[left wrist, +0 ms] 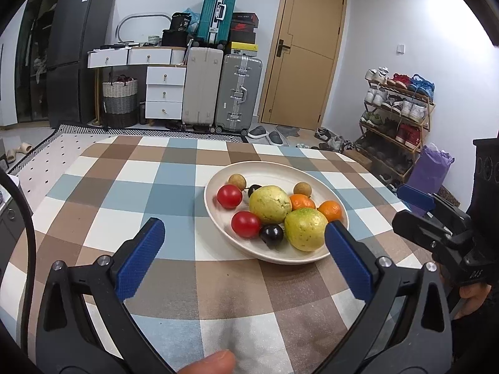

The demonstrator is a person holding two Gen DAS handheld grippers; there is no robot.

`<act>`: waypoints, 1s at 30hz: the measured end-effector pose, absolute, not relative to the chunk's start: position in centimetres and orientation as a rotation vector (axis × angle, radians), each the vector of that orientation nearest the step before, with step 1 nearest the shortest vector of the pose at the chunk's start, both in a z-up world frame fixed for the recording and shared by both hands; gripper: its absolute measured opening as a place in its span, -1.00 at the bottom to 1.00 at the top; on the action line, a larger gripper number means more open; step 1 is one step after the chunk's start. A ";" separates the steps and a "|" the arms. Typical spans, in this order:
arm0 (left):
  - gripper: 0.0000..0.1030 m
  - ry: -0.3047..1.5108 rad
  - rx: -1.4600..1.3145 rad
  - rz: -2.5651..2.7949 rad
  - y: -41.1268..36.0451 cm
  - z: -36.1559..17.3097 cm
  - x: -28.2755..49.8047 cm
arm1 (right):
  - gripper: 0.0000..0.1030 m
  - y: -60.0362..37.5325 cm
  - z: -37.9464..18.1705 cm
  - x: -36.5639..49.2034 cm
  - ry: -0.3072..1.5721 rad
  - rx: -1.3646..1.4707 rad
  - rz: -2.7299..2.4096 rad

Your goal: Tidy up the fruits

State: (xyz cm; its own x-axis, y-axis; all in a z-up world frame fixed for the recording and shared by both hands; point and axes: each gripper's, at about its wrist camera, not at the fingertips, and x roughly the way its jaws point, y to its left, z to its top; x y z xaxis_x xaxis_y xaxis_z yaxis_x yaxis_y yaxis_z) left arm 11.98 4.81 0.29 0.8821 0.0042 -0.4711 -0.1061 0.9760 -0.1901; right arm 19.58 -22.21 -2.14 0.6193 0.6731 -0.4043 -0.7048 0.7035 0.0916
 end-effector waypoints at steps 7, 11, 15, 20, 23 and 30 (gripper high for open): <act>0.99 0.492 -0.208 0.063 4.7 0.3 11.9 | 1.00 -21.9 -2.1 18.9 0.405 -0.116 0.791; 0.99 0.498 -0.206 0.067 4.6 0.4 11.9 | 1.00 -21.9 -2.1 18.9 0.405 -0.111 0.790; 0.99 0.497 -0.206 0.063 4.6 0.4 11.9 | 1.00 -22.0 -2.1 19.0 0.413 -0.100 0.791; 0.99 0.494 -0.199 0.062 4.5 0.4 12.0 | 1.00 -22.0 -2.1 19.1 0.413 -0.098 0.790; 0.99 0.493 -0.194 0.063 4.3 0.4 12.0 | 1.00 -22.0 -2.1 19.1 0.414 -0.097 0.791; 0.99 0.493 -0.193 0.065 4.3 0.5 12.0 | 1.00 -22.0 -2.1 19.2 0.415 -0.096 0.790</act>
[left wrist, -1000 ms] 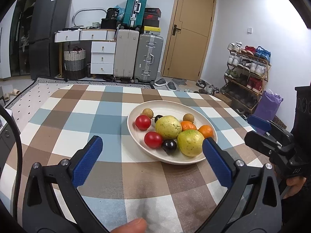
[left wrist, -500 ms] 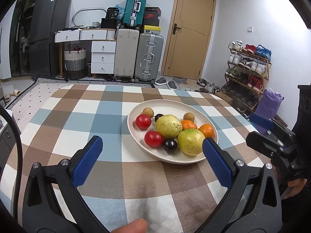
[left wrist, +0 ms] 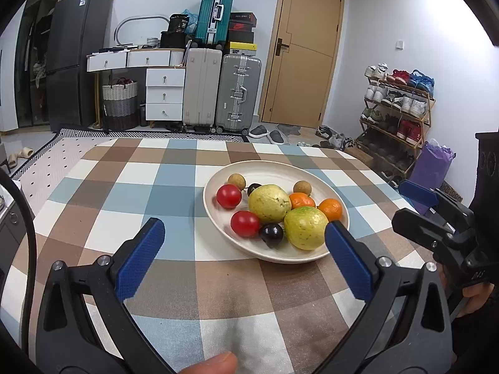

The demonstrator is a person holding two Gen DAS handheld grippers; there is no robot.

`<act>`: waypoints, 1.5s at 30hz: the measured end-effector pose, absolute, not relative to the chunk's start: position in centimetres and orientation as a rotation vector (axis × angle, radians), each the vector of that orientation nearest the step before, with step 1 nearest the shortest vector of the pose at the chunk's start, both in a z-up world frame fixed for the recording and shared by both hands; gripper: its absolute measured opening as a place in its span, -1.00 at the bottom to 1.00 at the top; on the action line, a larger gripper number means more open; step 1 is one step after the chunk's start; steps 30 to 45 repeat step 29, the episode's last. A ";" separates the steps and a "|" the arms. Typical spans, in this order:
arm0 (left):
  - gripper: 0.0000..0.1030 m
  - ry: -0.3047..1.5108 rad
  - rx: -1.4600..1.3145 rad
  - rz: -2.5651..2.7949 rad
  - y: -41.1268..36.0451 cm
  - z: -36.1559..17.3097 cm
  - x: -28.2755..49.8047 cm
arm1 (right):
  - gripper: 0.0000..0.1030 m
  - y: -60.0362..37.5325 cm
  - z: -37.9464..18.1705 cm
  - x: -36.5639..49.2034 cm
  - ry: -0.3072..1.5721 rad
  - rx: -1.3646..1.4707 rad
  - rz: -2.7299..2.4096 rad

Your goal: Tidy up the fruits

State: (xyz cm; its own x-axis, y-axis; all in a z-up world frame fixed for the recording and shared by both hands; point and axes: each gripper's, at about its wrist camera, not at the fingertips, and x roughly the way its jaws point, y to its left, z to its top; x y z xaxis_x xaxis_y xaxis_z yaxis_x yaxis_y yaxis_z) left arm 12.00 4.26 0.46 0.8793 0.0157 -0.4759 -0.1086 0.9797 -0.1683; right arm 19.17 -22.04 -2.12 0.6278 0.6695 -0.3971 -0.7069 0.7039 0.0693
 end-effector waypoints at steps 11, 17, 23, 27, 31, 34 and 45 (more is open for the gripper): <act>0.99 0.492 -0.192 0.063 4.2 0.4 12.0 | 1.00 -22.1 -2.1 19.2 0.415 -0.097 0.790; 0.99 0.491 -0.190 0.063 4.2 0.4 12.0 | 1.00 -22.1 -2.1 19.2 0.415 -0.098 0.792; 0.99 0.490 -0.192 0.056 4.1 0.6 12.0 | 1.00 -21.9 -2.3 19.2 0.415 -0.101 0.794; 0.99 0.480 -0.188 0.047 3.8 1.0 12.0 | 1.00 -22.0 -2.3 19.2 0.416 -0.102 0.794; 0.99 0.477 -0.179 0.046 3.6 1.2 12.0 | 1.00 -22.0 -2.3 19.2 0.416 -0.101 0.794; 0.99 0.477 -0.179 0.046 3.6 1.2 12.0 | 1.00 -22.0 -2.3 19.2 0.416 -0.101 0.794; 0.99 0.477 -0.179 0.046 3.6 1.2 12.0 | 1.00 -22.0 -2.3 19.2 0.416 -0.101 0.794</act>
